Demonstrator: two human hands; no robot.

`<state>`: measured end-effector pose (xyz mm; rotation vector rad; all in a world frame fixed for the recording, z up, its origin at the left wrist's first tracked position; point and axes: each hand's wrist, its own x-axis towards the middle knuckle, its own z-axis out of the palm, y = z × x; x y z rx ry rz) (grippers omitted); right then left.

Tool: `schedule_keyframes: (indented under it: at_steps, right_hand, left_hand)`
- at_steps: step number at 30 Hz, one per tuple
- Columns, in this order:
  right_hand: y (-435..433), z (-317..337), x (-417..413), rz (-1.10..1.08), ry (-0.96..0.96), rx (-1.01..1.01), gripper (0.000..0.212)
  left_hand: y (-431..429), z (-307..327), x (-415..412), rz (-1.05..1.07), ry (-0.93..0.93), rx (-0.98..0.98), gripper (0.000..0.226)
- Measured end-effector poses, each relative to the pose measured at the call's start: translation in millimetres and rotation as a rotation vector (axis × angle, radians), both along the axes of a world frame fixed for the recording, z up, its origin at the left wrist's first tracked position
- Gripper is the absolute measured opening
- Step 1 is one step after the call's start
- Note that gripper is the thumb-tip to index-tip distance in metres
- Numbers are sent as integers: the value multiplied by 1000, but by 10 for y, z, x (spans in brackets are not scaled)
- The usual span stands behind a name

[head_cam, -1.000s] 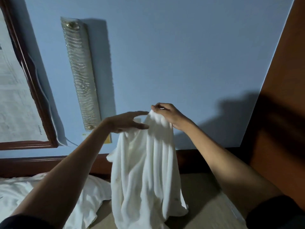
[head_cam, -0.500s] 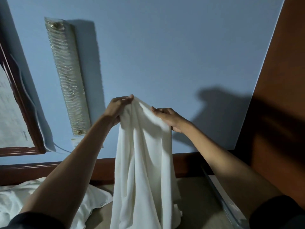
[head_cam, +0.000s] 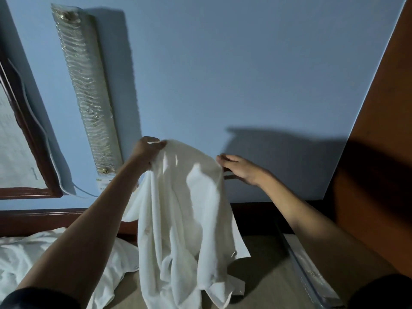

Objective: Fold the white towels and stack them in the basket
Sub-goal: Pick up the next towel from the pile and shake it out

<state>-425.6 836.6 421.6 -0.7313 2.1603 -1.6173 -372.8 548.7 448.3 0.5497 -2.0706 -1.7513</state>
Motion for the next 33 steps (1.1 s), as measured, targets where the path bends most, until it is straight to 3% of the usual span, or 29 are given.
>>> schedule_keyframes:
  at_steps: [2, 4, 6, 8, 9, 13, 17, 18, 24, 29, 33]
  right_hand:
    - [-31, -4, -21, -33, 50, -23, 27]
    - [-82, 37, 6, -53, 114, -16, 30]
    - [-131, 66, 36, -58, 178, 11, 36]
    - [-141, 76, 57, -69, 251, 53, 40]
    - [-120, 78, 58, -76, 276, 75, 41]
    - [67, 9, -5, -63, 296, 135, 50]
    - [62, -28, -27, -34, 251, 112, 94]
    - [54, -14, -20, -44, 257, 97, 95]
    - [202, 35, -68, -74, 330, 94, 51]
    - [428, -23, -122, -37, 369, 149, 59]
    - [601, 50, -94, -52, 323, 216, 46]
  left_hand:
    - [105, -17, 54, -254, -67, -68, 58]
    - [317, -1, 137, -546, -197, -361, 70]
    - [541, -23, 193, -745, -309, -583, 55]
    - [682, -54, 216, -811, -347, -575, 34]
    - [702, -65, 216, -818, -323, -516, 34]
    - [646, -39, 179, -744, -106, -184, 23]
    - [669, 38, 76, -641, 38, -91, 26]
    - [694, 60, 69, -602, 59, -79, 28]
    - [696, 78, -47, -292, 167, -12, 28]
    - [492, 57, -201, -69, 123, 27, 34]
    - [425, 7, -329, 40, 138, 67, 28]
